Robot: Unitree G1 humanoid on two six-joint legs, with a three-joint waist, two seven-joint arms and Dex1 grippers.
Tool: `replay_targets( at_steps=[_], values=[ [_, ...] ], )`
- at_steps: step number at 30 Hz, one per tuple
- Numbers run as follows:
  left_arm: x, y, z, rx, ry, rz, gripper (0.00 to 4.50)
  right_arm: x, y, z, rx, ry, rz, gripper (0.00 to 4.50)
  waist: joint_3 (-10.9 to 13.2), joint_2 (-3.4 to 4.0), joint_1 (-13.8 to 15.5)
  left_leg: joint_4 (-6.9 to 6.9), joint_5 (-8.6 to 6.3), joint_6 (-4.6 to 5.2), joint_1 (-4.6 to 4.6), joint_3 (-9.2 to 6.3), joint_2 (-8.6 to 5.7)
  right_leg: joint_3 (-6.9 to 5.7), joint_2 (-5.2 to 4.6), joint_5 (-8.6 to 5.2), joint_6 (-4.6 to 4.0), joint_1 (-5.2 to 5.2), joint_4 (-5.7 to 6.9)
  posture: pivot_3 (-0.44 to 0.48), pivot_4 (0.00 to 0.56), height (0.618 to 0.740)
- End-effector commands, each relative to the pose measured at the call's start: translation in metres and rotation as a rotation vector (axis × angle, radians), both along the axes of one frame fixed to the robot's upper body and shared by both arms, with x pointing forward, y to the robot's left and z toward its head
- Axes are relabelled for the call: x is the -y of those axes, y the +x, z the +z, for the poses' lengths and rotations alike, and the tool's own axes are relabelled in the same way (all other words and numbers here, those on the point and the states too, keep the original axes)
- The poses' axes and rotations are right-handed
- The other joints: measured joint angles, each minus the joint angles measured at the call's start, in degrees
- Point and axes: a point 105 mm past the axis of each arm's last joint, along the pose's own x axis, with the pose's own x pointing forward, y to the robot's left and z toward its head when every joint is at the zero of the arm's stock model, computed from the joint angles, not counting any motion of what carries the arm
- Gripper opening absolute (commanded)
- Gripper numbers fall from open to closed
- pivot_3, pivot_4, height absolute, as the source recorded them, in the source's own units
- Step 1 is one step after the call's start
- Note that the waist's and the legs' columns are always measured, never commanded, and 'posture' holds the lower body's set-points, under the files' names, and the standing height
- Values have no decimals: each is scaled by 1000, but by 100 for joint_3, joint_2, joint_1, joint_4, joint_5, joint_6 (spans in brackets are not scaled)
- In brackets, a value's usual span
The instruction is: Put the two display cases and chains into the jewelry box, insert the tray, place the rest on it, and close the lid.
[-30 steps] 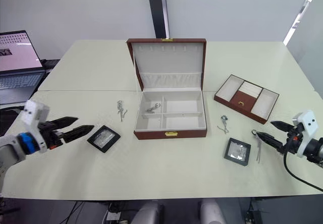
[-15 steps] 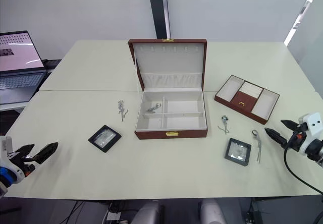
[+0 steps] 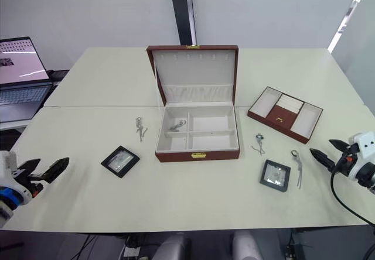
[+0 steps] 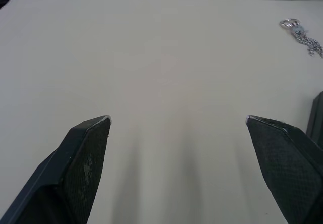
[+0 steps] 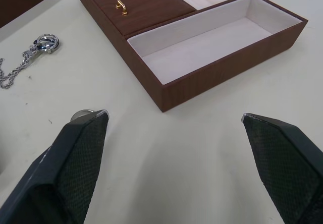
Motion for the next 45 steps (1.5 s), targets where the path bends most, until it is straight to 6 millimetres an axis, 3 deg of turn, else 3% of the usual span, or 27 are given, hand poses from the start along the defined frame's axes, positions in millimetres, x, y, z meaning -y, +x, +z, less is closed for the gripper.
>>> replay_targets(
  at_steps=[1,6,9,15,23,26,33,36,45],
  values=[
    [20,6,12,-19,67,-153,4457,-9,-1,25,68,-6,75,4500,0,0,0,0,0,0,0,0,1,0,0,0,0,0,0,0,150,740],
    [38,12,21,-82,126,-322,4457,-39,-1,39,74,-2,230,4500,2,4,-18,-2,0,0,4,1,4,0,4,0,0,0,2,0,150,740],
    [54,16,27,-140,229,-481,4457,-82,-4,59,93,-14,419,4500,5,9,-18,-2,0,0,3,0,5,-1,5,0,0,-1,2,0,150,740],
    [75,15,30,-265,390,-735,4457,-141,-18,81,119,-38,664,4500,7,11,-8,-4,0,0,-5,-4,5,-6,6,0,0,-4,-2,0,150,740],
    [80,16,31,-409,647,-973,4457,-200,-44,91,143,-64,928,4500,8,11,-4,-2,0,0,-20,-9,5,-13,8,0,0,-15,-2,0,150,740],
    [77,19,26,-440,785,-1028,4457,-210,-48,90,149,-66,963,4500,9,11,-5,-3,0,1,-21,-8,3,-12,8,0,0,-17,-3,0,150,740],
    [96,23,21,-446,856,-1151,4457,-219,-53,91,160,-66,979,4500,11,8,-4,0,0,1,-24,-9,3,-14,9,0,0,-18,-1,0,150,740],
    [95,27,16,-459,925,-1173,4457,-223,-56,91,161,-56,987,4500,11,8,-5,0,0,1,-24,-9,3,-14,9,-1,0,-18,-1,0,150,740],
    [94,34,12,-467,999,-1209,4457,-219,-55,85,150,-38,953,4500,16,-2,-12,2,0,1,-23,-10,3,-15,11,0,0,-18,2,0,150,740]
  ],
)
